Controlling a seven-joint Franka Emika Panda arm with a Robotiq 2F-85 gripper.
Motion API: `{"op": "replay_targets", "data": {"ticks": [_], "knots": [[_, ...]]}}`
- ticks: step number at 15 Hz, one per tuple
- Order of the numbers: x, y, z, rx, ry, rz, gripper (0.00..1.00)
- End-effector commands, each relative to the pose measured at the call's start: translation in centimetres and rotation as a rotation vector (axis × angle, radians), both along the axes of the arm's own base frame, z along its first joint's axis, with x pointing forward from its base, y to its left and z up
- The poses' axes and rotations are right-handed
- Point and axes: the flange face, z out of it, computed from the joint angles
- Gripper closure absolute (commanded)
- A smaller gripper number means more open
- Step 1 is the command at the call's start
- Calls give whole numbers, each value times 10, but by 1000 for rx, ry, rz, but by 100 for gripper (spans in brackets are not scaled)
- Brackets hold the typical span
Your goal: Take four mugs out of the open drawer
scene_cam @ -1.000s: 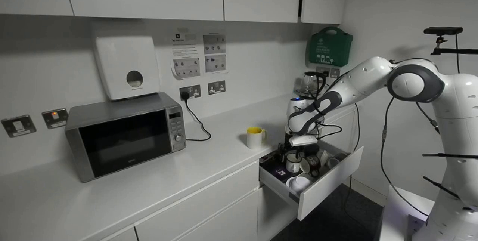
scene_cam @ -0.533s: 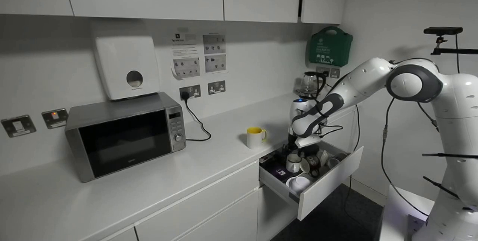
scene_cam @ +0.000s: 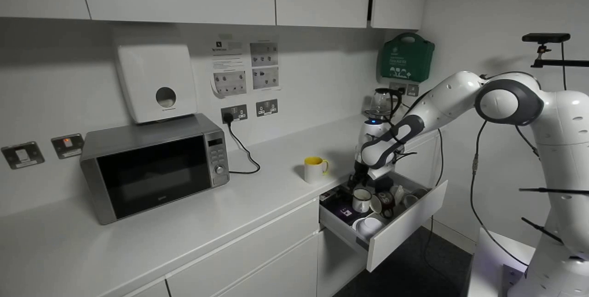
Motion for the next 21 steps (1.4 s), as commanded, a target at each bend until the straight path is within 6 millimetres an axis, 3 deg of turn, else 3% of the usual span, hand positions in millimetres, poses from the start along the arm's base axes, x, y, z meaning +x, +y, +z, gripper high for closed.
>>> {"op": "replay_targets", "data": {"ticks": [1,10,16,21], "knots": [[5,-8,-2,14,-36,95,0],[14,-8,-23,58,-14,169,0],[29,0,-26,58,-26,193,0],[29,-3,-36,62,-7,166,0]]}}
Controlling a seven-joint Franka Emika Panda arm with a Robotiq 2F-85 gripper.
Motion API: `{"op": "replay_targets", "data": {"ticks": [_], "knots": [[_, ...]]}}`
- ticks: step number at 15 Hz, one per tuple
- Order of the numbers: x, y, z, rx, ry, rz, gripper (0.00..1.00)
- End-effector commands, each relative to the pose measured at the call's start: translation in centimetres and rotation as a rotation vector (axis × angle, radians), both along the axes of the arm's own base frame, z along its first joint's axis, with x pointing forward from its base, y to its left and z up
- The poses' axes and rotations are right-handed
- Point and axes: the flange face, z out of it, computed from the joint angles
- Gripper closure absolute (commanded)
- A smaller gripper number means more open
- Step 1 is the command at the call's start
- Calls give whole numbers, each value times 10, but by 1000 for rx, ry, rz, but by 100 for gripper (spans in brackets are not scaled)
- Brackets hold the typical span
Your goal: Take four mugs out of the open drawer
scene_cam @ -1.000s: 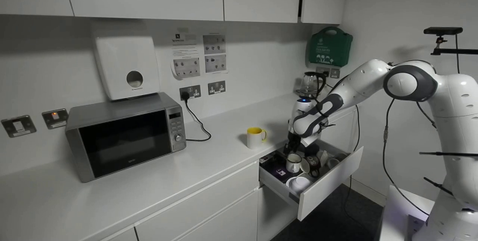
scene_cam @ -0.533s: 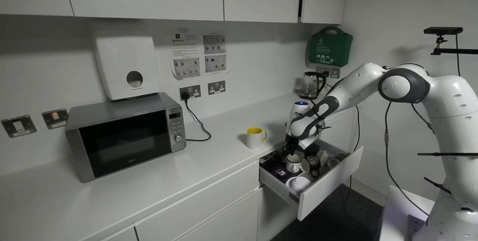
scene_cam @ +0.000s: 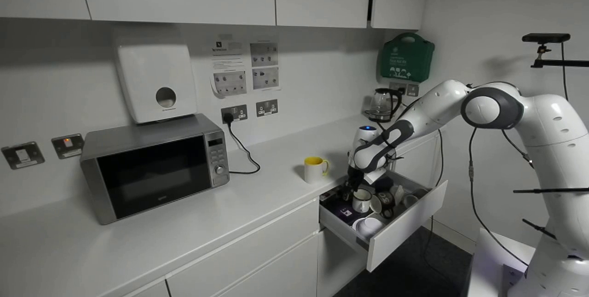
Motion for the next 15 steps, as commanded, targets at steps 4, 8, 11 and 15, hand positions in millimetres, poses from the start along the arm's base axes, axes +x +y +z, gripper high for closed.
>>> {"op": "replay_targets", "data": {"ticks": [4,8,11,15], "knots": [[-1,-14,-13,18,31,-48,0],[-2,-17,-19,20,40,-65,0],[0,-15,-19,18,44,-71,0],[2,-11,-22,22,48,-70,0]]}}
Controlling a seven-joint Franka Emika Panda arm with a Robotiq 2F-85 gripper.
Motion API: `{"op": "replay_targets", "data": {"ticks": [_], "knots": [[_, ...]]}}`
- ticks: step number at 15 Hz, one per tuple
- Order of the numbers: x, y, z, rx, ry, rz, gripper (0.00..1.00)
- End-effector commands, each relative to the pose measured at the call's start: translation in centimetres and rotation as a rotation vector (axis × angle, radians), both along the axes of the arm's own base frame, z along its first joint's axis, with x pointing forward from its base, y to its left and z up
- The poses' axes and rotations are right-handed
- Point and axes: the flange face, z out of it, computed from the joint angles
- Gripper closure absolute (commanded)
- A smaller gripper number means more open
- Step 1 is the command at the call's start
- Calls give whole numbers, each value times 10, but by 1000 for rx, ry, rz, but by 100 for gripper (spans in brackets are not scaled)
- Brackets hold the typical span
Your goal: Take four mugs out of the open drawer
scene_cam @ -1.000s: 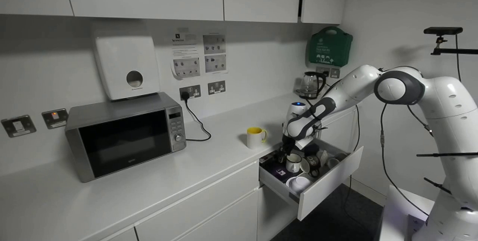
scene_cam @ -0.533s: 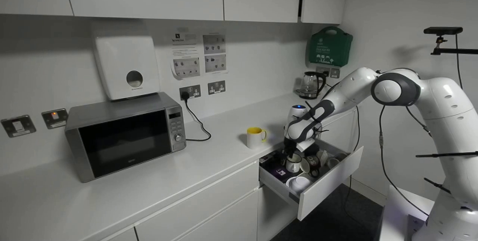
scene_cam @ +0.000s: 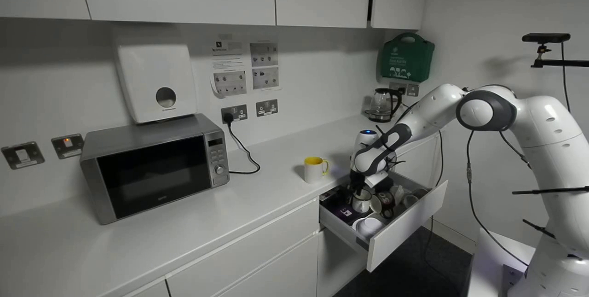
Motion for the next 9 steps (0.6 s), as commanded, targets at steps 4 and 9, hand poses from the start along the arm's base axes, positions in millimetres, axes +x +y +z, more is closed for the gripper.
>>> {"op": "replay_targets", "data": {"ticks": [4,9], "knots": [[5,1,-7,16,24,-12,0],[3,1,-11,18,34,-12,32]]}}
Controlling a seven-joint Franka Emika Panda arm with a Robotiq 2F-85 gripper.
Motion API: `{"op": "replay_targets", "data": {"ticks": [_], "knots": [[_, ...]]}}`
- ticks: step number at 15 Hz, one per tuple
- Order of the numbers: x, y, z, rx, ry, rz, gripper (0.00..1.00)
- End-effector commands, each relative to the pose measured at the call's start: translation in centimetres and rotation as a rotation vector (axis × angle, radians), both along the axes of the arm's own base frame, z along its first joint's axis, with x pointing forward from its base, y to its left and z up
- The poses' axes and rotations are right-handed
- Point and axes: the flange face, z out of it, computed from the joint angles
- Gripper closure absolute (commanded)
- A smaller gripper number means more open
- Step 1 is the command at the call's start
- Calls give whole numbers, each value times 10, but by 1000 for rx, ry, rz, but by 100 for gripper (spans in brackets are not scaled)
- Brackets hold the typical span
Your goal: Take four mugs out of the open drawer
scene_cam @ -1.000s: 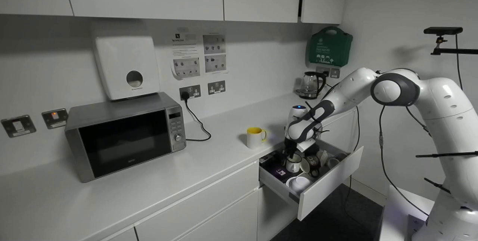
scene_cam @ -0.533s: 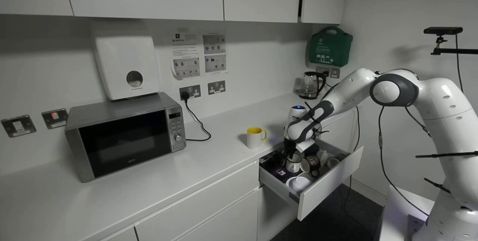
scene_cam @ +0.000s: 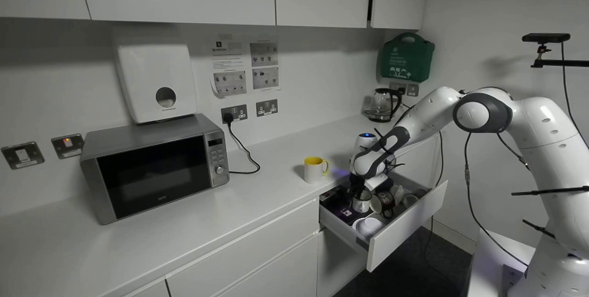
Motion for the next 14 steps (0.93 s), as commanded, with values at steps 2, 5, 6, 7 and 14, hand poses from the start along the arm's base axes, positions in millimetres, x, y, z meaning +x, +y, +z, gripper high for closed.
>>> {"op": "replay_targets", "data": {"ticks": [2,5,6,7,14], "knots": [[4,-1,2,14,16,-13,46],[4,0,3,12,17,-10,69],[4,0,3,12,17,-9,78],[4,0,3,10,18,-9,86],[0,-1,6,-2,27,-15,98]]}}
